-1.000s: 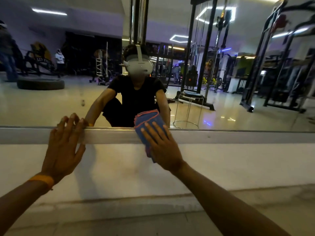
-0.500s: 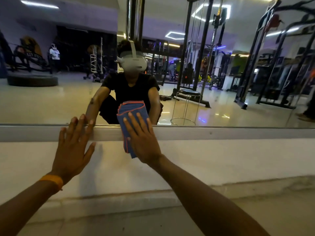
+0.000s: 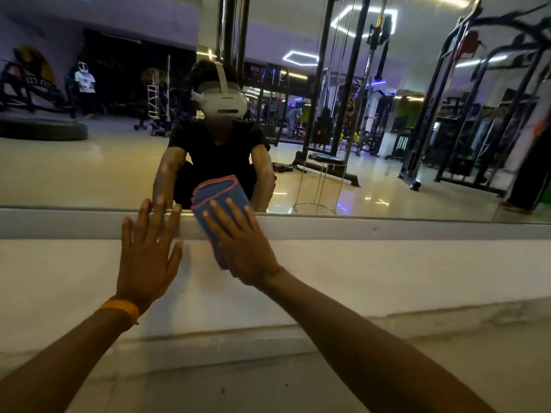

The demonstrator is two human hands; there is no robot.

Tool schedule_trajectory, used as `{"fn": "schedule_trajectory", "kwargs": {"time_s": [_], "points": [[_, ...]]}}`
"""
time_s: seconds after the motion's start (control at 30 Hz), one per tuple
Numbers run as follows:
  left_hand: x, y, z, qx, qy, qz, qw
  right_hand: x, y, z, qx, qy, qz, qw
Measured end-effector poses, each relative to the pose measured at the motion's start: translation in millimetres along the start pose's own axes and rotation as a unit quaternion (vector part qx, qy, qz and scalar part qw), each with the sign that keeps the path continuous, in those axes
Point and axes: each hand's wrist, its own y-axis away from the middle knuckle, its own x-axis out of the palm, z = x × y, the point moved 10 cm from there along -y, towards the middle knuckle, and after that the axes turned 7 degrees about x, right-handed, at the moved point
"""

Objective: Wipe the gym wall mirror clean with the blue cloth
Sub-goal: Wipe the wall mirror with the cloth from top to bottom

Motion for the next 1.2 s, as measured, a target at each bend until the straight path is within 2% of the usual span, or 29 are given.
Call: {"fn": "schedule_trajectory", "kwargs": {"time_s": [0.1,0.37,0.5,0.57,0.63,0.73,0.9,1.03,1.2], "points": [[-1,1,3,0.008,0.002,-0.006,1.000,4,-14,17,-0.054,0.028,0.025,0.998],[-14,3,9,0.047,0.058,0.015,0.997,-6,54,-105,0.004,0.069,0.000,0.998],[-10,4,8,0.039,0.050,0.021,0.998,-3,32,-53,0.052,0.006,-0.058,0.997],[-6,3,6,0.030,0.042,0.025,0.998,-1,12,-20,0.013,-0.013,-0.055,0.998],[-5,3,6,0.038,0.026,0.034,0.998,1,6,-18,-0.042,0.036,-0.026,0.998],[-6,6,8,0.052,0.017,0.047,0.997,-7,28,-62,-0.064,0.051,-0.023,0.996],[-3,4,5,0.024,0.034,0.046,0.998,-12,76,-135,0.028,0.023,-0.056,0.998],[0,2,-2,0.018,0.015,0.022,0.999,-12,58,-102,0.086,-0.050,-0.092,0.991],[-7,-13,-8,0.010,0.001,0.046,0.999,-4,16,-35,-0.013,-0.030,-0.067,0.997]]}}
